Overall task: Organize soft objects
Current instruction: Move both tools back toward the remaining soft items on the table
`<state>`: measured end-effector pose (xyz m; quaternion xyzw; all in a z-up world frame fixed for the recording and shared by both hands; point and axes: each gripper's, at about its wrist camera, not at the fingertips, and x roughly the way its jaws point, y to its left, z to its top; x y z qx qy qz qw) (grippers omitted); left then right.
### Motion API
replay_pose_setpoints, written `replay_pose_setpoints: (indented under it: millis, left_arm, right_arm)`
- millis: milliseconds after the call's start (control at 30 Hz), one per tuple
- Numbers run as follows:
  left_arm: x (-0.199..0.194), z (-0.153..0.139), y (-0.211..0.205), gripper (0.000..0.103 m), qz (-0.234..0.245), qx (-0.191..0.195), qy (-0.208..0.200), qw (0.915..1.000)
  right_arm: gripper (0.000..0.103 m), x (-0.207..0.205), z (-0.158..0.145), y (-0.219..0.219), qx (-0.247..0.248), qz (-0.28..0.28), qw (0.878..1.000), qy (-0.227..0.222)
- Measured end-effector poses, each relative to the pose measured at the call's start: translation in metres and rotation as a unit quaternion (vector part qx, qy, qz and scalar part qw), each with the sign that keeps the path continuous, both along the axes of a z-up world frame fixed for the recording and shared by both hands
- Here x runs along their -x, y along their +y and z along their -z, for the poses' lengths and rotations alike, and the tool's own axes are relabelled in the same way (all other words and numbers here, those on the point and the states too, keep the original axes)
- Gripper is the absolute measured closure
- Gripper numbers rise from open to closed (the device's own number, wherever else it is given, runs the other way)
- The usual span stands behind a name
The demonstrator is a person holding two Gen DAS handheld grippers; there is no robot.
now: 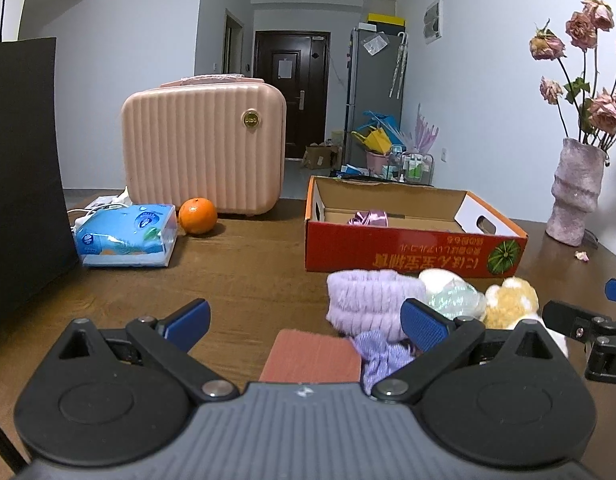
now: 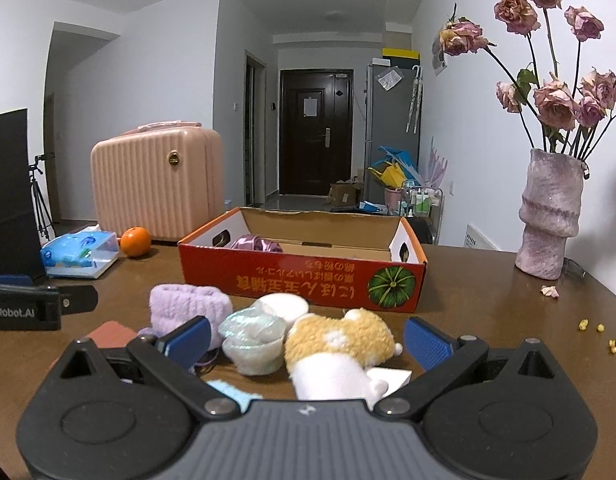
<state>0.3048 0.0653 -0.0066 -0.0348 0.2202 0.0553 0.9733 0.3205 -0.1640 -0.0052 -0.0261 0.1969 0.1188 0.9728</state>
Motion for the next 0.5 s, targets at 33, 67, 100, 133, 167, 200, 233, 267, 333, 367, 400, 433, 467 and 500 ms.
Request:
replay_pose_setpoints:
  millis: [33, 67, 100, 133, 167, 200, 233, 267, 333, 367, 400, 433, 467, 500]
  left_arm:
    - [0.003, 0.001, 0.0, 0.0, 0.001, -0.002, 0.001, 1.0]
    - [0.005, 0.003, 0.001, 0.0, 0.002, -0.003, 0.001, 1.0]
    - [0.007, 0.004, 0.002, 0.0, 0.003, -0.004, 0.002, 1.0]
    - [0.01, 0.006, 0.002, 0.0, 0.004, -0.003, 0.002, 1.0]
    - [0.012, 0.007, 0.003, 0.0, 0.005, -0.002, 0.003, 1.0]
    - [0.013, 0.008, 0.004, 0.0, 0.006, -0.002, 0.003, 1.0]
    - [0.016, 0.009, 0.005, 0.0, 0.006, -0.002, 0.003, 1.0]
    - [0.018, 0.01, 0.006, 0.0, 0.007, -0.002, 0.003, 1.0]
    - [0.022, 0.012, 0.007, 0.0, 0.01, -0.001, 0.003, 0.9999]
    - [0.024, 0.012, 0.007, 0.0, 0.01, -0.002, 0.004, 0.9999]
    - [0.026, 0.014, 0.008, 0.0, 0.011, -0.002, 0.004, 0.9999]
    - [0.029, 0.015, 0.008, 0.0, 0.012, -0.003, 0.004, 0.9999]
    - [0.031, 0.016, 0.009, 0.0, 0.012, -0.005, 0.003, 0.9999]
    - [0.034, 0.018, 0.009, 0.0, 0.012, -0.008, 0.002, 0.9999]
  right_arm:
    - [0.0, 0.003, 0.001, 0.001, 0.0, -0.001, 1.0, 0.0]
    - [0.0, 0.005, 0.001, 0.001, 0.0, -0.001, 1.0, 0.001]
    - [0.0, 0.008, 0.002, 0.001, 0.0, -0.002, 1.0, 0.001]
    - [0.0, 0.01, 0.003, 0.002, 0.0, -0.002, 1.0, 0.003]
    - [0.0, 0.012, 0.005, 0.002, 0.0, -0.003, 1.0, 0.003]
    - [0.0, 0.015, 0.006, 0.002, 0.0, -0.003, 1.0, 0.005]
    - [0.0, 0.017, 0.007, 0.003, 0.0, -0.003, 1.0, 0.006]
    - [0.0, 0.019, 0.008, 0.004, 0.0, -0.003, 1.0, 0.006]
    - [0.0, 0.023, 0.011, 0.004, -0.001, -0.002, 1.0, 0.007]
    - [0.0, 0.025, 0.013, 0.005, 0.0, -0.002, 1.0, 0.008]
    - [0.0, 0.026, 0.014, 0.006, 0.001, -0.002, 1.0, 0.008]
    - [0.0, 0.028, 0.015, 0.007, 0.003, -0.002, 1.0, 0.008]
    - [0.0, 0.029, 0.015, 0.008, 0.005, -0.003, 1.0, 0.008]
    - [0.0, 0.03, 0.016, 0.009, 0.006, -0.004, 1.0, 0.008]
